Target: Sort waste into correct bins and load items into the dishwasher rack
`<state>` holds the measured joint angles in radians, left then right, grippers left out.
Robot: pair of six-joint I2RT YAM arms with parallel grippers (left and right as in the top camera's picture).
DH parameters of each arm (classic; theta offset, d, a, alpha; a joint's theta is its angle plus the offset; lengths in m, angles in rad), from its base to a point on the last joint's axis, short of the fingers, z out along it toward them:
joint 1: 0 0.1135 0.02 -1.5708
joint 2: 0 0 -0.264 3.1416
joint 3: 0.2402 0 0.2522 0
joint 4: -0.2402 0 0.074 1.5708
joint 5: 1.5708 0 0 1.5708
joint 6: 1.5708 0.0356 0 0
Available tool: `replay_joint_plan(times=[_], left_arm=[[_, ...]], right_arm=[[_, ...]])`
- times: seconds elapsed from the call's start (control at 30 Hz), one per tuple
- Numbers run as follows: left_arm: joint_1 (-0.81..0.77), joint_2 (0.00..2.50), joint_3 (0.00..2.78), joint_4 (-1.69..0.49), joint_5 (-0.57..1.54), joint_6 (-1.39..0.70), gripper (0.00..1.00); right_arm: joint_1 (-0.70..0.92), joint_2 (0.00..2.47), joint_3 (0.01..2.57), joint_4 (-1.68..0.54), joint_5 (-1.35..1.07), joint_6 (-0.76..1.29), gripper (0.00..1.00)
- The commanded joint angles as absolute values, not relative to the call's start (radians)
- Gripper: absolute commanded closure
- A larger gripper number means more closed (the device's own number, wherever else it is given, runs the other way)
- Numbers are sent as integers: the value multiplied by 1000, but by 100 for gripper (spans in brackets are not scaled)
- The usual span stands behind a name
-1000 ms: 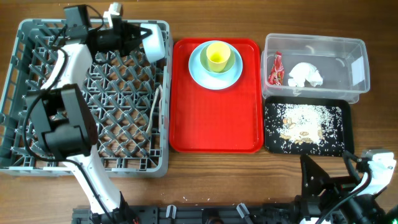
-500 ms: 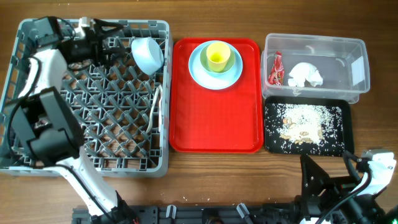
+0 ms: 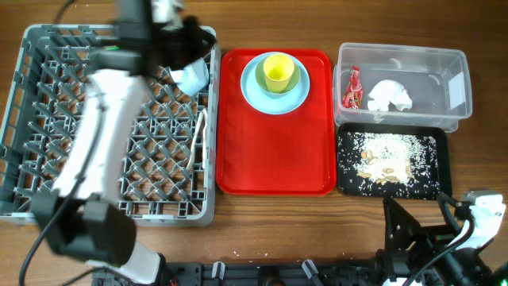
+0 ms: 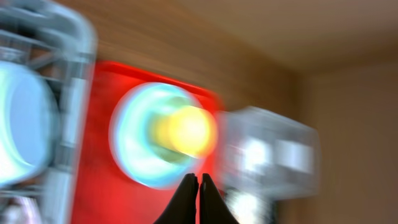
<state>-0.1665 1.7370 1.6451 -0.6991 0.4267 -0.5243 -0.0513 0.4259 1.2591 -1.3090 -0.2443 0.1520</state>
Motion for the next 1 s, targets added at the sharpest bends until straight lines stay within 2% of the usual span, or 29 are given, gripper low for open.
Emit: replay_joint_plan(times=[0.0, 0.1, 0.2, 0.33, 0.43, 0.47, 0.5, 0.57, 0.63, 0.67, 0.7, 0.77, 0.83, 0.97], left_arm=[[-284, 1853, 1642, -677, -116, -501, 96], [-278, 1945, 1642, -673, -175, -501, 96], [-204, 2010, 1642, -728, -224, -449, 96], [-86, 1905, 1642, -822, -304, -450, 96], [-72, 1770, 1643, -818, -187, -453, 96], [-92, 1703, 1643, -788, -67, -453, 96], [-118, 1662, 1643, -764, 5, -453, 90], [-234, 1590, 1643, -691, 63, -451, 88], [-362, 1589, 1643, -625, 62, -382, 70], [-426, 1604, 1643, -590, 63, -342, 58], [-498, 1635, 1643, -547, 62, -297, 52], [-586, 1704, 1643, -481, 23, -229, 51], [-648, 1804, 1643, -434, -104, -212, 52], [-663, 1977, 1643, -378, -141, -144, 59]], right_arm=[[-53, 418, 1256, -1307, -252, 133, 0], [-53, 418, 1256, -1307, -252, 133, 0], [-53, 418, 1256, -1307, -252, 133, 0], [-53, 418, 1256, -1307, -252, 133, 0], [-53, 418, 1256, -1307, -252, 133, 0], [-53, 418, 1256, -1307, -252, 133, 0], [-53, 418, 1256, -1307, -252, 133, 0], [-53, 418, 1256, -1307, -253, 133, 0], [-53, 418, 1256, -1307, -252, 133, 0], [-53, 418, 1256, -1307, -252, 133, 0], [-53, 418, 1256, -1307, -252, 133, 0], [-53, 418, 1256, -1307, -252, 133, 0], [-53, 418, 1256, -1307, -252, 133, 0], [-53, 418, 1256, -1307, -252, 133, 0]])
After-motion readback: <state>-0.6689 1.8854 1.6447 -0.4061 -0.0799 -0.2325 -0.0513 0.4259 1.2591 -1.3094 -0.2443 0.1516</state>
